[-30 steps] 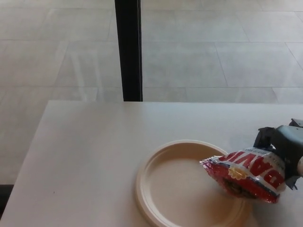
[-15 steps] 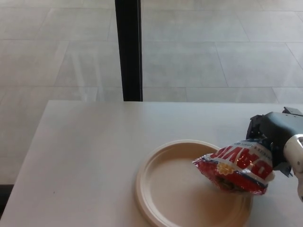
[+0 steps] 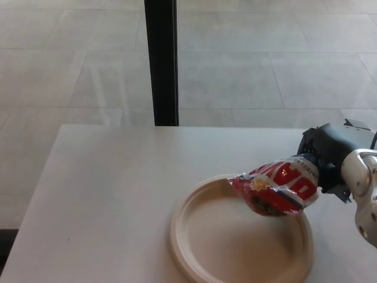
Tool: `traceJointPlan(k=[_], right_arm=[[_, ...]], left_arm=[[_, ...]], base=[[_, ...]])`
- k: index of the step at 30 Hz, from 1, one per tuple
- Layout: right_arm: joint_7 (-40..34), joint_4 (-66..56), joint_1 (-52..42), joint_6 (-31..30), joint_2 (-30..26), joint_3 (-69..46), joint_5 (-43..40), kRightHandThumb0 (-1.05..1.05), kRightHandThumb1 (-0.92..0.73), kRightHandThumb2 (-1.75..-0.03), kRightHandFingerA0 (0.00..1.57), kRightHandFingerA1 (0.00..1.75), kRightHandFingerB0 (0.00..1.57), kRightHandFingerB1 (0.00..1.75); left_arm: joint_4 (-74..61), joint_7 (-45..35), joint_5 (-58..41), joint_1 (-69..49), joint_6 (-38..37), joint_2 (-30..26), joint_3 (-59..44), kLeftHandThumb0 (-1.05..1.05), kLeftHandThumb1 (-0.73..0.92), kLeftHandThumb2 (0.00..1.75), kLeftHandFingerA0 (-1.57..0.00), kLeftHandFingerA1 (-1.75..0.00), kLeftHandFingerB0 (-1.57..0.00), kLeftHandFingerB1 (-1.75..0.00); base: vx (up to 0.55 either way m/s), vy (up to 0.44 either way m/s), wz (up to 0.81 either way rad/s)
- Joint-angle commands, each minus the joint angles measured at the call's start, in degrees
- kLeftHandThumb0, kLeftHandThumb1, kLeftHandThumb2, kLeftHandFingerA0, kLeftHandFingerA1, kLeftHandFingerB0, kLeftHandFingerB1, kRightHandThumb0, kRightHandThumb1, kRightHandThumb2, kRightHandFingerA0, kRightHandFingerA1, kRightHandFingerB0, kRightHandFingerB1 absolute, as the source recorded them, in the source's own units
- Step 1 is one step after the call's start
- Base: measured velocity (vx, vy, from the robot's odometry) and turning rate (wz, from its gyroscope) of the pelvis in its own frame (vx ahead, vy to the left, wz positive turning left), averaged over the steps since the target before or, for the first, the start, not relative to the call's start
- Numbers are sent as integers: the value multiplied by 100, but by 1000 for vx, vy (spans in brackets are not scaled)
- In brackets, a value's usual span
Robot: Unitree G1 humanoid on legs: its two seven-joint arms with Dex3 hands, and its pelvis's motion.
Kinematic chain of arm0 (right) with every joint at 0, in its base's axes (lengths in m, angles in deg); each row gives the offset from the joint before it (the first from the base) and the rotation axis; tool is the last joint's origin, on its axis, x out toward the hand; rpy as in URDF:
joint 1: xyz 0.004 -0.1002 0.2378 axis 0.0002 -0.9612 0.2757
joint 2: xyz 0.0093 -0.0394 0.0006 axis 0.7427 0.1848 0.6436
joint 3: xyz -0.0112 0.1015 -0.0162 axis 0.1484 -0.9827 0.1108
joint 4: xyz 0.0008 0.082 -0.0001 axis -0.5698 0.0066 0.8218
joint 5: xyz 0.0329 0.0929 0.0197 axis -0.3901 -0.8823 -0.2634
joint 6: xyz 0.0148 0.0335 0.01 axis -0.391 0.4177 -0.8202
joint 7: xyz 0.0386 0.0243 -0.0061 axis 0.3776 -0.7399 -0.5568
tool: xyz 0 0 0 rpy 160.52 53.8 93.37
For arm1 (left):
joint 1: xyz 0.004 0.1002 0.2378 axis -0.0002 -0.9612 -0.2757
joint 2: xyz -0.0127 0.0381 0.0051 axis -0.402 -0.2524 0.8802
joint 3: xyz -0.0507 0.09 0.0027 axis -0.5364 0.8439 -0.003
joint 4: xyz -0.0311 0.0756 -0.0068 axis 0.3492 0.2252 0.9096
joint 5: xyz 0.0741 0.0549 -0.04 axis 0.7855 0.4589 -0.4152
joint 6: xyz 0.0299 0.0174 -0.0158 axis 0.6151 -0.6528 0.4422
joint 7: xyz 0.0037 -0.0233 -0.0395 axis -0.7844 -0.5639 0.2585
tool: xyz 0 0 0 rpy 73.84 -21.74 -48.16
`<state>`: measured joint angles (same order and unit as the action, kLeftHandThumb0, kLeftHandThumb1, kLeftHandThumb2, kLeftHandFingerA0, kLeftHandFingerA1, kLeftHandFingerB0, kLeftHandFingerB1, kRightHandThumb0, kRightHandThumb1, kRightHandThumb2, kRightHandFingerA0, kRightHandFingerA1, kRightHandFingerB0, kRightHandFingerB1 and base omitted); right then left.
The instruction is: The robot uses its right hand to pick up a bag of sunflower seeds kept in the middle of the desk and tilts it over a plate kept next to it to pour out a few seeds and then puts the bag of seeds back on the desk
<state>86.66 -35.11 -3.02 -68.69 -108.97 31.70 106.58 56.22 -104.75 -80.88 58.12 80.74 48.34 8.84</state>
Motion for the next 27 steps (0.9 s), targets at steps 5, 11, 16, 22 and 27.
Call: traceJointPlan(k=[5,11,16,22,27], right_arm=[[5,-90,257,-29,-184,211,407,-45,-79,-71,89,174,72,87],[-87,-152,383,180,-313,344,587,-42,-66,-86,92,174,76,86],[-174,-338,330,428,-418,425,738,-41,-64,-88,96,175,80,96],[-395,-461,252,713,-479,465,886,-41,-66,-86,94,173,60,60],[-635,-651,170,883,-466,531,1099,-41,-62,-92,96,175,78,100]], left_arm=[[-24,-38,-63,-33,76,-87,-54,-70,68,115,-18,-69,-2,-54],[-127,-19,-48,-7,169,-122,-27,-67,92,80,-16,-79,-1,-53],[-175,-63,4,-42,32,-118,15,-69,69,116,-19,-70,-1,-54],[56,-64,32,48,-23,-175,18,-69,68,116,-19,-70,0,-53],[63,-35,16,47,-13,-164,9,-68,90,81,-18,-80,-2,-54]], base=[[0,0,0],[0,0,0],[0,0,0],[0,0,0],[0,0,0]])
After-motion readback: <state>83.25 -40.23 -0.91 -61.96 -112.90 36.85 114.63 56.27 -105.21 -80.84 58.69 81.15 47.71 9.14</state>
